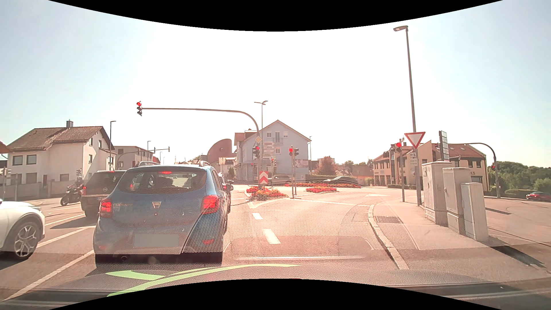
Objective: Follow the waypoints while adhering to traffic rules and regulations
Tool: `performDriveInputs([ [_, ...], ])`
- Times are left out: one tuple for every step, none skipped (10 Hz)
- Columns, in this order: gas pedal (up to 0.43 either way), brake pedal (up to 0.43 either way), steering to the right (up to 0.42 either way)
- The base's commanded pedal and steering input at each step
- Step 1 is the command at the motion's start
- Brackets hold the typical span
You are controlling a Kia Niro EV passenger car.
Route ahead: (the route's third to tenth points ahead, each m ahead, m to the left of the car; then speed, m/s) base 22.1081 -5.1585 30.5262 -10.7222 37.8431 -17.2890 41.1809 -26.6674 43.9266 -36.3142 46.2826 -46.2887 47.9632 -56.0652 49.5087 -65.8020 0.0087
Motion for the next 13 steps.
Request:
performDriveInputs([
  [0.0,0.378,0.073],
  [0.0,0.378,0.073],
  [0.0,0.378,0.073],
  [0.0,0.372,0.073],
  [0.0,0.372,0.073],
  [0.0,0.372,0.073],
  [0.0,0.372,0.073],
  [0.0,0.372,0.073],
  [0.0,0.372,0.073],
  [0.0,0.372,0.073],
  [0.0,0.372,0.073],
  [0.0,0.372,0.073],
  [0.0,0.372,0.073],
])
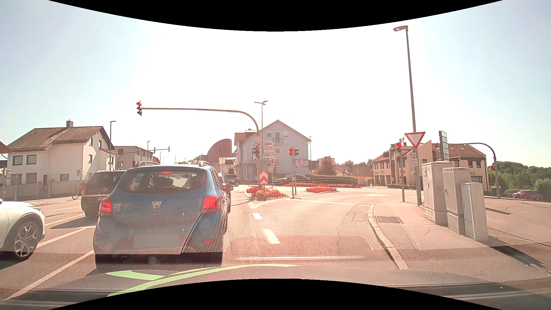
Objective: Follow the waypoints while adhering to traffic rules and regulations
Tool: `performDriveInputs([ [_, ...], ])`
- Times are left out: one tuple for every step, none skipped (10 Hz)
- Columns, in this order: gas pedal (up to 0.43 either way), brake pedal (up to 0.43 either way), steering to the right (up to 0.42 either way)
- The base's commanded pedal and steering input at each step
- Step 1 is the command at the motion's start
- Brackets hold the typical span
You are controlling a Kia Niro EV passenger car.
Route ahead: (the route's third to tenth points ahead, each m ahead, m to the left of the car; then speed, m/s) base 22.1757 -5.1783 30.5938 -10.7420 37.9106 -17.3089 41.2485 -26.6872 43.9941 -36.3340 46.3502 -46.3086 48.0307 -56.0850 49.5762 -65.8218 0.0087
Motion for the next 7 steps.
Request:
performDriveInputs([
  [0.0,0.372,0.073],
  [0.0,0.372,0.073],
  [0.0,0.372,0.073],
  [0.0,0.372,0.073],
  [0.0,0.372,0.073],
  [0.0,0.372,0.073],
  [0.0,0.372,0.073],
])
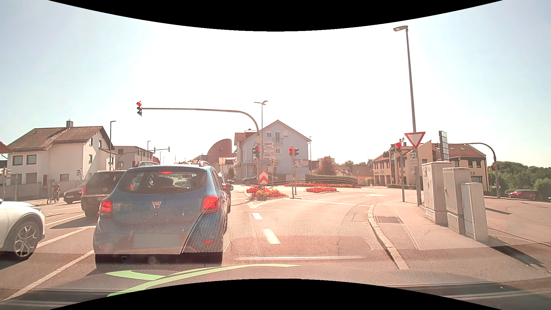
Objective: Follow the waypoints while adhering to traffic rules and regulations
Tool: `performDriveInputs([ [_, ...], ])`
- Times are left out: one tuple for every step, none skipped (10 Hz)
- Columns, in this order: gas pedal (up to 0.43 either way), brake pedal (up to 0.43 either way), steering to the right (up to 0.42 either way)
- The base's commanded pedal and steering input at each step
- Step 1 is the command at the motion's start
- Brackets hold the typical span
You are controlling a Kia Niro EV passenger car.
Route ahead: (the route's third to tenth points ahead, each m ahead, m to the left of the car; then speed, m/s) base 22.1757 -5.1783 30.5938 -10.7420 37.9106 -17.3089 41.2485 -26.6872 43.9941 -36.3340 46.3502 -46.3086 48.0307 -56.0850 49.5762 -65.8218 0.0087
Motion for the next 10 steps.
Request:
performDriveInputs([
  [0.0,0.372,0.073],
  [0.0,0.372,0.073],
  [0.0,0.372,0.073],
  [0.0,0.372,0.073],
  [0.0,0.372,0.073],
  [0.0,0.372,0.073],
  [0.0,0.372,0.073],
  [0.0,0.372,0.073],
  [0.0,0.372,0.073],
  [0.0,0.366,0.073],
])
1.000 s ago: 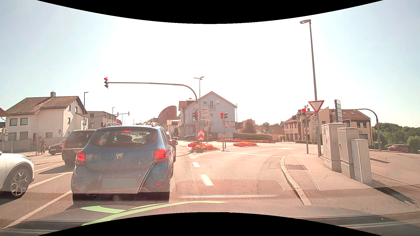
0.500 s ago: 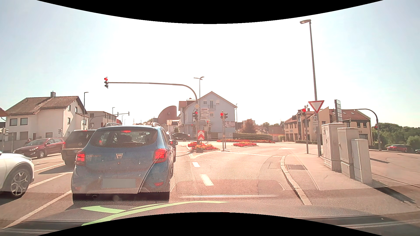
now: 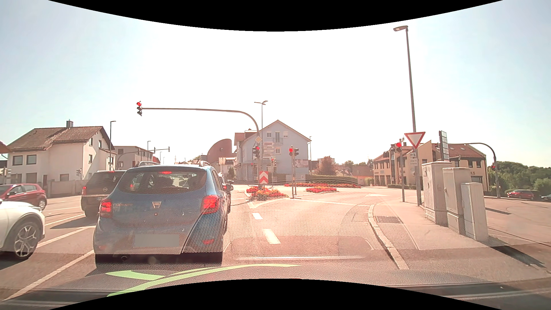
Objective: Follow the waypoints while adhering to traffic rules and regulations
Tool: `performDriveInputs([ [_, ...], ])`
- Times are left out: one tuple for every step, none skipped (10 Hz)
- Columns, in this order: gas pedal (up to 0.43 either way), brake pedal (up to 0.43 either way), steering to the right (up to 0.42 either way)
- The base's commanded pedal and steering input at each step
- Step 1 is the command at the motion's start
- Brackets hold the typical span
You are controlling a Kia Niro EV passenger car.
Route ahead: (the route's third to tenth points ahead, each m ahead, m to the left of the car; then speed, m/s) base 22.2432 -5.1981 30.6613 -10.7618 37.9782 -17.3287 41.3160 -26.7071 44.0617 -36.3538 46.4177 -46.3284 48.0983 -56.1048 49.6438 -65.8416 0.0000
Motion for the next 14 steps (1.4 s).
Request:
performDriveInputs([
  [0.0,0.372,0.073],
  [0.0,0.372,0.073],
  [0.0,0.372,0.073],
  [0.0,0.372,0.073],
  [0.0,0.372,0.073],
  [0.0,0.372,0.073],
  [0.0,0.372,0.073],
  [0.0,0.372,0.073],
  [0.0,0.372,0.073],
  [0.0,0.372,0.073],
  [0.0,0.372,0.073],
  [0.0,0.372,0.073],
  [0.0,0.372,0.073],
  [0.0,0.372,0.073],
])
